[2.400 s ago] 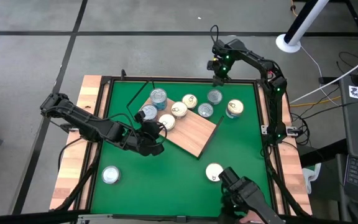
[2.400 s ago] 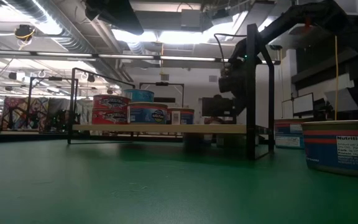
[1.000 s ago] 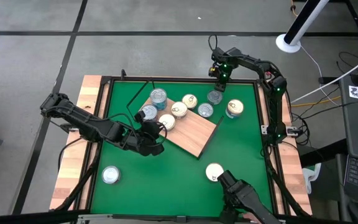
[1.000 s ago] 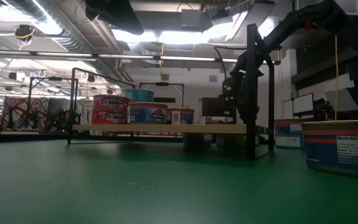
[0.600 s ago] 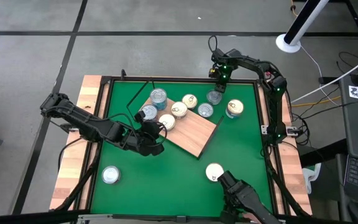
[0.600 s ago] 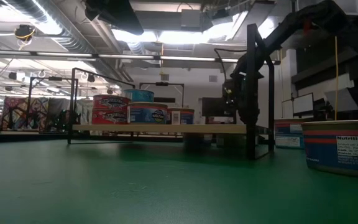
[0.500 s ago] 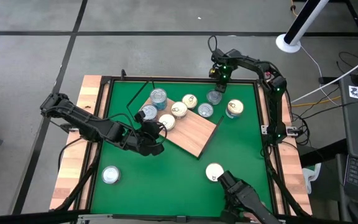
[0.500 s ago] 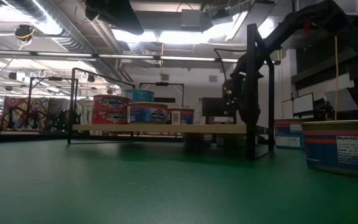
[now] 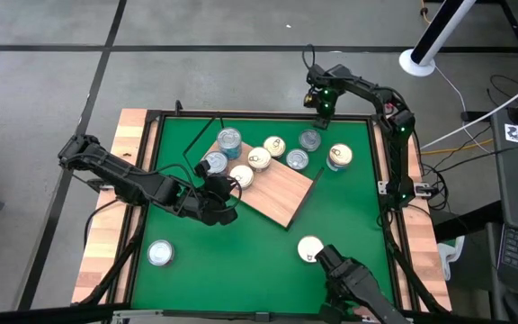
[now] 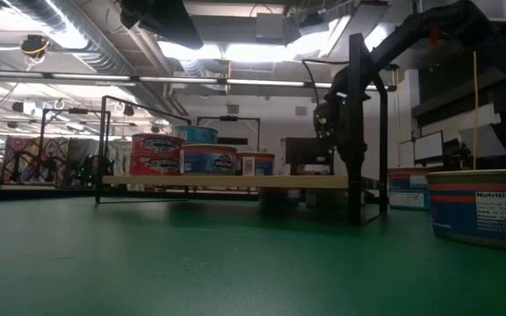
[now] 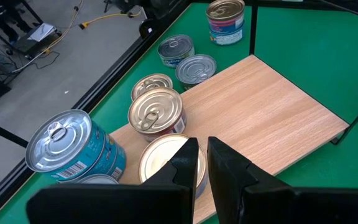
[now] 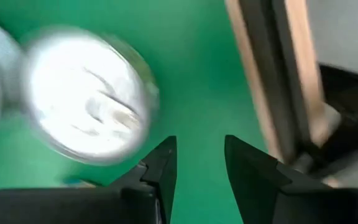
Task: Stack canned seafood by type on shelf
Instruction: Put the green can on the shelf
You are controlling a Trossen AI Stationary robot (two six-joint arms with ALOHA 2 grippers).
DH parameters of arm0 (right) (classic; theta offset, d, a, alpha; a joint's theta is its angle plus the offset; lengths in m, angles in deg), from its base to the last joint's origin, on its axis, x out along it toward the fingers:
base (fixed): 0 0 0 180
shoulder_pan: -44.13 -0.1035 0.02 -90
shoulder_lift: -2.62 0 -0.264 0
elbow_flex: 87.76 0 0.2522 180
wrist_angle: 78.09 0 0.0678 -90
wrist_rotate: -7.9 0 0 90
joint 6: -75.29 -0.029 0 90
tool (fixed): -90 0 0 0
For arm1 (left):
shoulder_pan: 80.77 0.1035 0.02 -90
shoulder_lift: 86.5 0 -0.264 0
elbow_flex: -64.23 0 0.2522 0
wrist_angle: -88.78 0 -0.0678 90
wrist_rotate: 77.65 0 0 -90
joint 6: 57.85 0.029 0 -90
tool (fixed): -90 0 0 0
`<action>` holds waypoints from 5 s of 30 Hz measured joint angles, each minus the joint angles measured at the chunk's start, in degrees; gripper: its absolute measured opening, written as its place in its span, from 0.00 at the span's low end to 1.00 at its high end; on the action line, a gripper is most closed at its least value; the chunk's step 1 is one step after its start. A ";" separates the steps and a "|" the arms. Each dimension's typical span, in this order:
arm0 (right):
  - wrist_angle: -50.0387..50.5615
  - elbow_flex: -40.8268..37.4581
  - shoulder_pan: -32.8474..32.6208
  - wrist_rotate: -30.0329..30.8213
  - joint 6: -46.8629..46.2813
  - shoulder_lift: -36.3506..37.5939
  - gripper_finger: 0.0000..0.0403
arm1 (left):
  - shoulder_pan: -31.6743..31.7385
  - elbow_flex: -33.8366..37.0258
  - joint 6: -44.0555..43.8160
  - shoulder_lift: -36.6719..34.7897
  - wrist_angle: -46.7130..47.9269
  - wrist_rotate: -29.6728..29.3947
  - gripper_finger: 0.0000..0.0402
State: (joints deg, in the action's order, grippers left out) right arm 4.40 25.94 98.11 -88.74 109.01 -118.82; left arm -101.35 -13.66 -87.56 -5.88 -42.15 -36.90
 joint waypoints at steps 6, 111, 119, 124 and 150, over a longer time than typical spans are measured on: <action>-0.07 -0.69 -0.60 -9.64 -1.11 0.07 0.33 | 0.02 0.00 0.01 0.00 0.00 0.00 0.08; -0.04 -1.77 -1.51 -9.51 -4.88 -1.20 0.33 | 0.01 0.00 -1.84 0.00 0.02 -0.01 0.08; -4.55 -4.23 -1.88 -7.31 -4.96 -1.34 0.33 | 0.01 0.00 -1.84 0.00 0.00 -0.02 0.08; -5.68 -5.42 -1.90 -4.50 -4.97 -0.96 0.33 | 0.02 -0.02 -1.85 0.00 0.00 0.00 0.08; -6.23 -3.49 -1.81 -3.88 -4.81 -0.76 0.33 | 0.02 0.00 -1.84 0.00 0.02 0.00 0.08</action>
State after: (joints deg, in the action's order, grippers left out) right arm -1.83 22.45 96.30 -92.62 104.20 -119.59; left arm -101.33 -13.66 -89.40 -5.88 -42.13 -36.90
